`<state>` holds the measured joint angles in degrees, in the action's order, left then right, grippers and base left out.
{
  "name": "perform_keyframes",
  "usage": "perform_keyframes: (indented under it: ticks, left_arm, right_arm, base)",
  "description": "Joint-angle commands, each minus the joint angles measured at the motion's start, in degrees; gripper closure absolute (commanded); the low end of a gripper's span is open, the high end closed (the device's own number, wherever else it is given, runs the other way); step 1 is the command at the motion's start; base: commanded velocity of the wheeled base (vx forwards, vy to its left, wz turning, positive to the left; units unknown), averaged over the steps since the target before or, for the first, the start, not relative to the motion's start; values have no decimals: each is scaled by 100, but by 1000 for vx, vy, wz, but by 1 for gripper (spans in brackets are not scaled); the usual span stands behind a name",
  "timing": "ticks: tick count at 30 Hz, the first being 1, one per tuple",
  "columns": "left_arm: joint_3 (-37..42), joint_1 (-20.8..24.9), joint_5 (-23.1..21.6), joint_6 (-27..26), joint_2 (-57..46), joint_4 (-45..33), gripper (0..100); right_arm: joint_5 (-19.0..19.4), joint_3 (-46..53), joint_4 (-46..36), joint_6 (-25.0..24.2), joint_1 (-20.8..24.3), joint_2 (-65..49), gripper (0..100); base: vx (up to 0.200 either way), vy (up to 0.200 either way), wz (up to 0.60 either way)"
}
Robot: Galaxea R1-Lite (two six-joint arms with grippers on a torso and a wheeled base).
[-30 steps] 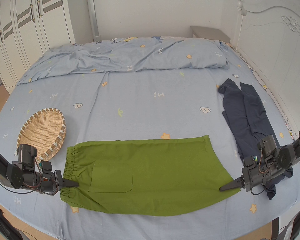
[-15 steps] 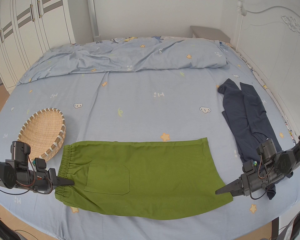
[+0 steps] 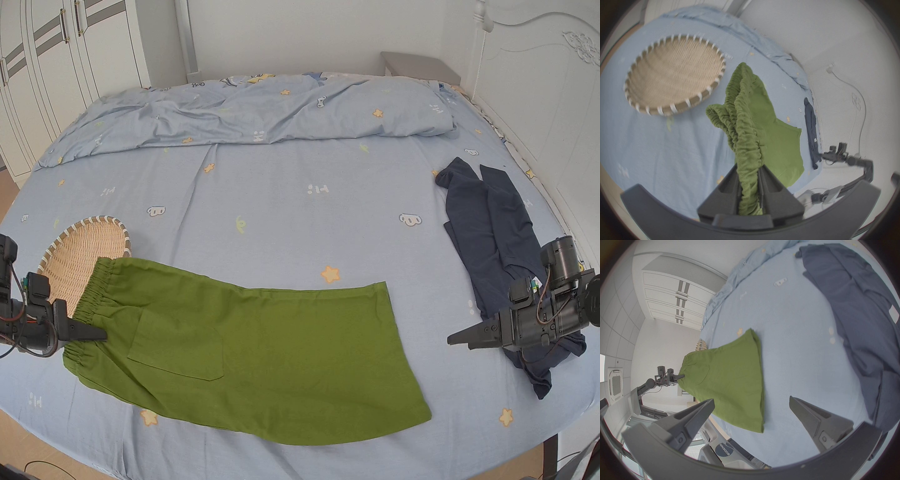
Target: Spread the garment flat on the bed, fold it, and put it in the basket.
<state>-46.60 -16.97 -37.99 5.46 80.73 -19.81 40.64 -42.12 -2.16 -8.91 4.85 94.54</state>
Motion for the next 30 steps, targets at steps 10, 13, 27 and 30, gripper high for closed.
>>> perform_keyframes:
  ticks: [10,13,27,30]
  left_arm:
    - [-349,1055,819,-810,-619,-392,100]
    - [-595,2084,1417,-212,-602,-366,100]
    - [-1923,5046,2586,913,426,-111,100]
    - [-2010,5221,2603,922,585,-84,100]
  right_arm:
    - [-127,-183,-118,-76,69,-674,0]
    - [-127,-200,-206,-84,77,-841,0]
    - [-136,-262,-399,-84,69,-1087,0]
    - [-136,-262,-399,-84,69,-1087,0]
  base:
    - [0,0,0]
    - [0,0,0]
    - [0,0,0]
    - [0,0,0]
